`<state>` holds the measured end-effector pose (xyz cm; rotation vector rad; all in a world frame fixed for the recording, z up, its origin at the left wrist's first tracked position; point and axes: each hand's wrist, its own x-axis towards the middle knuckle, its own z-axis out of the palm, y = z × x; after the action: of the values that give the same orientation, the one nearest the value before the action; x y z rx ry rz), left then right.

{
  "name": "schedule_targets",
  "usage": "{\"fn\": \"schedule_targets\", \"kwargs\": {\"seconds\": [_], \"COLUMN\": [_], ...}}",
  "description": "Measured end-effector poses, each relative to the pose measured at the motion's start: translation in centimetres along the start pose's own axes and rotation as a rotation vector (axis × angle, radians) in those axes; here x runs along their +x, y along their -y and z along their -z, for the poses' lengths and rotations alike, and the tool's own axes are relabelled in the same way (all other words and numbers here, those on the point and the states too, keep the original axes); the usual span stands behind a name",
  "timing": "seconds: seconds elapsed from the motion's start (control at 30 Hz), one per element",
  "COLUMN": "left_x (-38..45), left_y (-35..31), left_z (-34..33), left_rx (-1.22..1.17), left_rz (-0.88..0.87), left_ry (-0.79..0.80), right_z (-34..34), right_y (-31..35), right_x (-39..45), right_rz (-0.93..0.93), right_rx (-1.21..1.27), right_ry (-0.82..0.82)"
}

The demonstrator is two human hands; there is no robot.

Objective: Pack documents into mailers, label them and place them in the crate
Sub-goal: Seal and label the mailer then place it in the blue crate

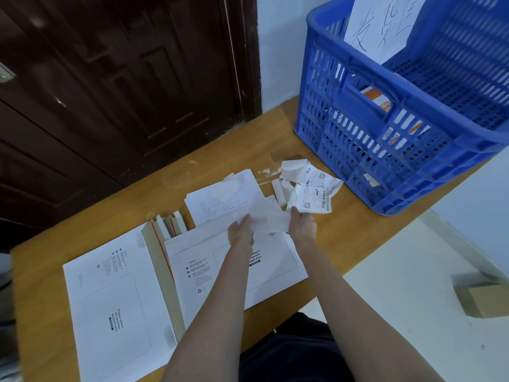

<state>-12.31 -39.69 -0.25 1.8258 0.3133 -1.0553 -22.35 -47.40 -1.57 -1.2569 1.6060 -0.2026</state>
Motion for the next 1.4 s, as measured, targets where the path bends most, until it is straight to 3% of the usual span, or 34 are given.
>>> {"fn": "schedule_targets", "kwargs": {"seconds": [0.4,0.47,0.57,0.77,1.03,1.23,1.4], "left_x": [0.9,1.1,1.4,0.3,0.3,-1.2,-1.7], "left_y": [-0.1,-0.6,-1.2,-2.6,-2.9,-4.1,-5.1], "left_z": [0.3,0.8,1.3,-2.1,-6.3,-9.6,-11.8], "left_rx": [-0.199,-0.258,-0.166,-0.087,0.225,0.148,0.156], "left_rz": [0.158,0.16,0.127,0.081,-0.068,-0.109,-0.095], "left_ry": [-0.027,-0.086,-0.194,0.005,0.065,0.025,0.155], "right_z": [1.9,3.1,5.1,5.6,8.5,9.8,10.7], "right_y": [0.0,-0.3,-0.6,0.8,2.2,1.9,1.4], "right_x": [0.3,1.0,1.9,1.6,2.0,2.4,2.7], "right_rz": [-0.164,-0.185,-0.212,-0.188,-0.123,-0.106,-0.104], "right_rx": [0.344,0.361,0.423,0.549,0.647,0.651,0.647], "right_ry": [0.048,-0.037,-0.218,-0.109,-0.057,-0.047,-0.052]}}
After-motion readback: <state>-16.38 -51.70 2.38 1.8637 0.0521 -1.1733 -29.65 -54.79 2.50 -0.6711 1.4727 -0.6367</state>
